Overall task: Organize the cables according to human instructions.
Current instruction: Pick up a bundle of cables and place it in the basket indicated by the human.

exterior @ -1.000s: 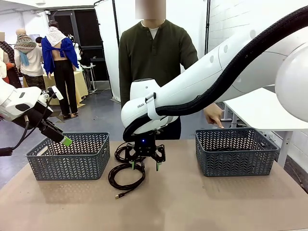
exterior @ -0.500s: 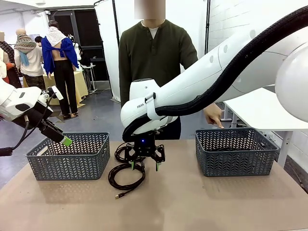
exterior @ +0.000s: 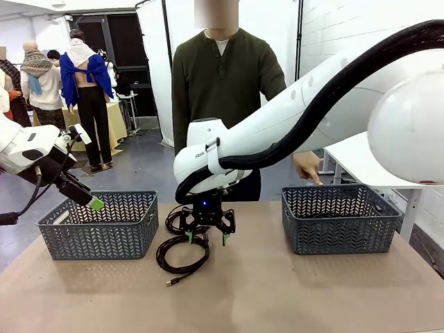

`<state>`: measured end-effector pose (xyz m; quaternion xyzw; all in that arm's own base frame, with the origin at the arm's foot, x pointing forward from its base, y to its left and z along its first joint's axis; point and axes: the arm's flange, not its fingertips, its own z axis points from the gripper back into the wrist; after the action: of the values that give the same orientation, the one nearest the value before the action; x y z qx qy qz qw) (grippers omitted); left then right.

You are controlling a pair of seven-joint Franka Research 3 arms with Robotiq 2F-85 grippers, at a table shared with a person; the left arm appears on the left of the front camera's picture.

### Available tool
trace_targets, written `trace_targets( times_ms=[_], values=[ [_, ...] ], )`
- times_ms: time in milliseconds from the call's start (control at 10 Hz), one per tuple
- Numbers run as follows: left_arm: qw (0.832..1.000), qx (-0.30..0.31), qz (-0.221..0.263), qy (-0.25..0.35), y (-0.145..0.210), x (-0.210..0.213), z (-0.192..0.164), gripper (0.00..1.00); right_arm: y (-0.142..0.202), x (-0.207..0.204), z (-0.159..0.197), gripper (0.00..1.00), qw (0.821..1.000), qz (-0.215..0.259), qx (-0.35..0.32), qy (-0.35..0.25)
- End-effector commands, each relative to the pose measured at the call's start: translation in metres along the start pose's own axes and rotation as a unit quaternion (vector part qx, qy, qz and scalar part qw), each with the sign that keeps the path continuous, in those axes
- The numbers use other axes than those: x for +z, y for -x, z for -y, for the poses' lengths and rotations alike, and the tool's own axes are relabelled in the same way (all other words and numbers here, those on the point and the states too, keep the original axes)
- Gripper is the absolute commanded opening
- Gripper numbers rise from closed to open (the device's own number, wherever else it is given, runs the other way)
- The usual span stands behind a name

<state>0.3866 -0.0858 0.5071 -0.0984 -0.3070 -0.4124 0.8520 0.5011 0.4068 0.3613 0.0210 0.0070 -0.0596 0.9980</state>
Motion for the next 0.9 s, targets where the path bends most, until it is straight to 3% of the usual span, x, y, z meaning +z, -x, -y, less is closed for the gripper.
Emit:
trace_targets(
  times_ms=[0,400,800],
  values=[
    [1.000,0.005,0.006,0.003,0.001,-0.001,-0.003,1.00,-0.007,-0.009,-0.010,1.00,1.000,0.007,-0.010,0.015],
    [1.000,0.005,0.006,0.003,0.001,-0.001,-0.003,1.00,0.000,-0.022,-0.002,1.00,0.999,0.042,-0.003,0.020],
    [1.000,0.005,0.006,0.003,0.001,-0.001,-0.003,1.00,0.003,-0.024,0.001,1.00,0.999,0.047,-0.003,0.024]
  ],
)
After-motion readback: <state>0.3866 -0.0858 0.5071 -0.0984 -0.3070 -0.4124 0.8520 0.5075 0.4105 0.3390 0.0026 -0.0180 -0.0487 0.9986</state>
